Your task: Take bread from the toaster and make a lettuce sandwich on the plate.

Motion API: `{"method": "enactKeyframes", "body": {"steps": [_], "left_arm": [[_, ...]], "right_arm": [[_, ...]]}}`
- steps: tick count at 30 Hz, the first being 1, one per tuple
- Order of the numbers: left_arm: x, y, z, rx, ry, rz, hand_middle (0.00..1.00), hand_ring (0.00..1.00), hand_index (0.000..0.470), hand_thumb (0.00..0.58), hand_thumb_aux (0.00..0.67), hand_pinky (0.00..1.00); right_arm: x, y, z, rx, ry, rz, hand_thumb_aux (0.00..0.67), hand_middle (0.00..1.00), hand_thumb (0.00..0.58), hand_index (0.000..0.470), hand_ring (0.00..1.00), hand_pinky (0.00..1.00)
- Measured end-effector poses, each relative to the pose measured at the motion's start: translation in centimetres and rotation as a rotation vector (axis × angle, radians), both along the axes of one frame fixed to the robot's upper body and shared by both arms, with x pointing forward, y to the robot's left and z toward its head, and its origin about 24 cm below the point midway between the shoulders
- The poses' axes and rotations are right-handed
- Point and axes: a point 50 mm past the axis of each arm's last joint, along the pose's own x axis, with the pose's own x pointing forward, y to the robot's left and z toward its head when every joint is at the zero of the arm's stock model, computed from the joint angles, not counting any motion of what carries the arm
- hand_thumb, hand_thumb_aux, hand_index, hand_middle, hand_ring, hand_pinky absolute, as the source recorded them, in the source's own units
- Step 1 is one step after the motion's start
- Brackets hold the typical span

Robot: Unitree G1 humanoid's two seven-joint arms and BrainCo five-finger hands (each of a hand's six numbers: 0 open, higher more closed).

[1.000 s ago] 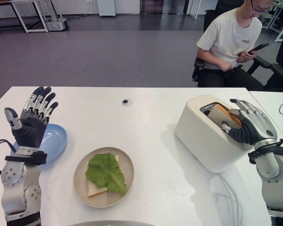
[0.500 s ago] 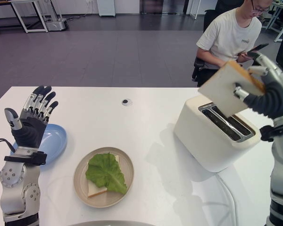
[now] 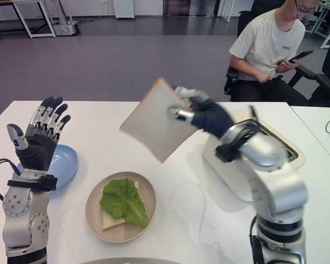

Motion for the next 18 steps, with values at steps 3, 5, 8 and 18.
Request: {"method": "enactKeyframes", "body": {"steps": [3, 5, 8, 18], "left_arm": [[0.0, -0.2, 0.0, 0.0, -0.001, -0.009, 0.0, 0.0, 0.0, 0.0, 0.0, 0.0], [-0.1, -0.4, 0.1, 0.0, -0.005, -0.011, 0.0, 0.0, 0.0, 0.0, 0.0, 0.0], [-0.2, -0.4, 0.2, -0.004, -0.007, -0.001, 0.0, 0.0, 0.0, 0.0, 0.0, 0.0], [-0.8, -1.0, 0.5, -0.007, -0.014, -0.01, 0.0, 0.0, 0.0, 0.0, 0.0, 0.0]], "right_arm": [[-0.2, 4.3, -4.4, -0.041, 0.209, 0.151, 0.67, 0.0, 0.58, 0.47, 0.0, 0.0], [-0.5, 5.9, -6.8, -0.093, 0.333, 0.247, 0.67, 0.0, 0.58, 0.47, 0.0, 0.0], [-0.5, 7.2, -8.7, -0.194, 0.405, 0.38, 0.67, 0.0, 0.58, 0.47, 0.0, 0.0], [1.0, 10.5, -6.6, -0.513, 0.031, 0.69, 0.67, 0.0, 0.58, 0.47, 0.0, 0.0]]}}
